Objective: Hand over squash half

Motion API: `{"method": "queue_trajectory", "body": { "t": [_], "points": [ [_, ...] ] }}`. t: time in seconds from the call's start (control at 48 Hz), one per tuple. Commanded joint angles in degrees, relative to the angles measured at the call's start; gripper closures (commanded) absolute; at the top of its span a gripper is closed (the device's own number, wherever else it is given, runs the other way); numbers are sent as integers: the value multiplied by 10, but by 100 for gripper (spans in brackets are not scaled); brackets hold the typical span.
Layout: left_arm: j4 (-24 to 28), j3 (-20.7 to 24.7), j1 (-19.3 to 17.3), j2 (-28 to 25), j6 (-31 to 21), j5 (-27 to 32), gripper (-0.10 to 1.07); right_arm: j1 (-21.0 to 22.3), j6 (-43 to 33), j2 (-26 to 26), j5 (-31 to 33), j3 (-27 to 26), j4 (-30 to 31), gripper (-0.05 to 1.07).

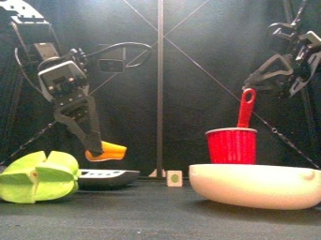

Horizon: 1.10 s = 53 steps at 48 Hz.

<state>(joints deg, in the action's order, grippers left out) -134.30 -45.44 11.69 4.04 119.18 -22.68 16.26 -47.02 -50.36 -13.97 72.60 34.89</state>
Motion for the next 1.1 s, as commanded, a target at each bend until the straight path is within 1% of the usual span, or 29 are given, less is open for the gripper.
{"method": "queue_trajectory", "body": {
  "t": [0.0,0.083,0.188,0.333,0.5,0.583,0.708,0.75,0.833,0.958,1.083],
  "points": [
    [3,18,-2,14,3,2,19,2,2,4,-2,-10,-2,35],
    [13,29,-2,23,4,2,19,2,3,4,-2,-15,-1,35],
    [45,50,-5,31,1,0,19,2,-1,6,-5,-27,-3,35],
    [77,76,-18,25,2,-1,19,4,1,20,-25,-54,-33,35],
    [143,93,-36,29,0,-6,19,17,0,62,-68,-88,-75,35],
    [178,98,-47,34,0,-13,19,21,-2,84,-73,-106,-98,35],
    [225,112,-68,36,-1,-29,19,23,-2,120,-79,-135,-161,34],
    [236,114,-72,36,-1,-31,19,18,-1,135,-83,-141,-188,34],
    [253,119,-76,37,-1,-33,19,10,-1,156,-91,-143,-219,33],
    [279,129,-76,39,-1,-34,19,-5,0,188,-105,-149,-239,32],
    [302,142,-75,39,-1,-34,19,-20,-2,226,-128,-162,-243,26]
  ]
}}
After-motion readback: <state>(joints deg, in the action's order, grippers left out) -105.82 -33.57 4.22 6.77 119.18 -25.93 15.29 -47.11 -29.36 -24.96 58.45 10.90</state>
